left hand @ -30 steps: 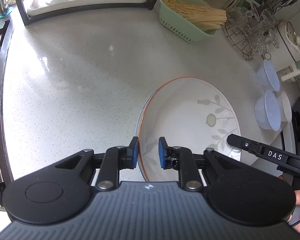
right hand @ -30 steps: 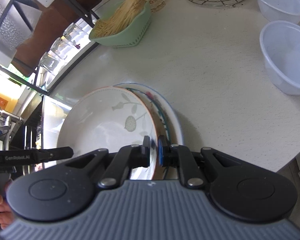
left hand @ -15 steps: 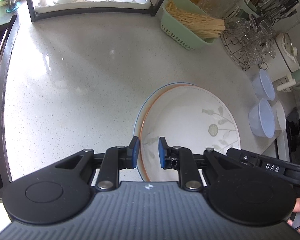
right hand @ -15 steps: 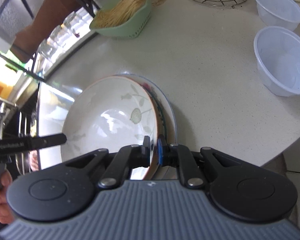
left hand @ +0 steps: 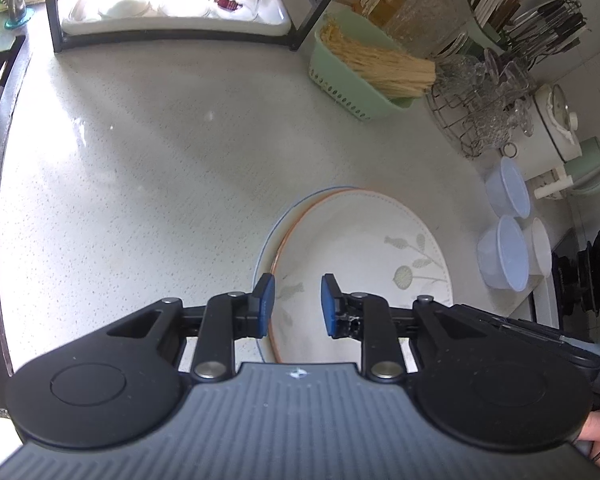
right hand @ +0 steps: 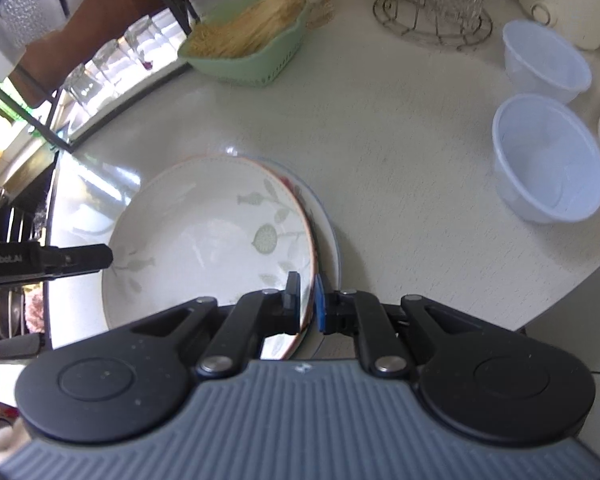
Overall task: Organize plates and bowls
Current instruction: 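Lower the leaf-print plate onto the floral plate stack and open the left gripper, then lift the left gripper off the stack and move toward the plastic bowls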
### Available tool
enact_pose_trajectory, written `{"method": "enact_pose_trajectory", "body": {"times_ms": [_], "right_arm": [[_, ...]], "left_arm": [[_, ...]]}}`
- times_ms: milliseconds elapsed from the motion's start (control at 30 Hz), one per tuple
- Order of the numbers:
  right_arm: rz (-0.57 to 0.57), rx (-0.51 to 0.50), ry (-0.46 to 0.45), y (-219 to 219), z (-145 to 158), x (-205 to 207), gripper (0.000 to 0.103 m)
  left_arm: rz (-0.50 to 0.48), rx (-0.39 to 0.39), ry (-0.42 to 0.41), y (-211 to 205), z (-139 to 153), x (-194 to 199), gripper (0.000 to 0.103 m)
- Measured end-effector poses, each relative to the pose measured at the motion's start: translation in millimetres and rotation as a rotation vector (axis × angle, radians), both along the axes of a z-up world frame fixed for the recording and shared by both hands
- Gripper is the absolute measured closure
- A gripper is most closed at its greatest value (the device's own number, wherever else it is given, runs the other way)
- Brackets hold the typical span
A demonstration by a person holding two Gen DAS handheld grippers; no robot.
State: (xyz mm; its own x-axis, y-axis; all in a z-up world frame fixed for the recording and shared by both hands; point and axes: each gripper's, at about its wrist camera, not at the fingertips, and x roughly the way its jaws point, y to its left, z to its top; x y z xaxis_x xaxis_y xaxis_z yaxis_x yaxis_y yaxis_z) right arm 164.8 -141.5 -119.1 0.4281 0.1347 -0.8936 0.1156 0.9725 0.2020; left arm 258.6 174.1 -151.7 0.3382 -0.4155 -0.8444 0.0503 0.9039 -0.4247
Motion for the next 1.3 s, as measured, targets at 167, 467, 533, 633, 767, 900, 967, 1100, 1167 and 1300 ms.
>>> {"method": "enact_pose_trajectory", "body": {"times_ms": [167, 467, 533, 633, 767, 900, 967, 1100, 1167, 1300], "right_arm": [[-0.012, 0.012, -0.074, 3, 22, 1, 0.092], [-0.001, 0.05, -0.241, 16, 74, 2, 0.092], [0.01, 0.046, -0.269, 21, 83, 1, 0.092], [0.029, 0.038, -0.295, 30, 95, -2, 0.092], [0.057, 0.022, -0.336, 42, 109, -7, 0.092], [0.055, 0.015, -0.368, 52, 114, -9, 0.092], [0.055, 0.018, -0.37, 56, 113, -11, 0.092], [0.054, 0.01, -0.367, 65, 111, -16, 0.092], [0.045, 0.005, -0.363, 67, 110, -19, 0.092], [0.029, -0.009, -0.362, 72, 111, -24, 0.092]], "left_arm": [[0.008, -0.004, -0.075, -1, 24, 1, 0.075], [0.018, -0.006, -0.226, -2, 81, -3, 0.075], [0.016, -0.004, -0.252, -3, 91, -6, 0.075], [0.016, 0.022, -0.284, -2, 103, -13, 0.075], [0.025, 0.031, -0.323, 5, 117, -24, 0.075], [0.029, 0.049, -0.349, 11, 124, -33, 0.075], [0.027, 0.058, -0.352, 14, 125, -36, 0.075], [0.03, 0.061, -0.343, 20, 122, -39, 0.075], [0.029, 0.064, -0.341, 24, 119, -40, 0.075], [0.03, 0.066, -0.325, 33, 116, -42, 0.075]]}}
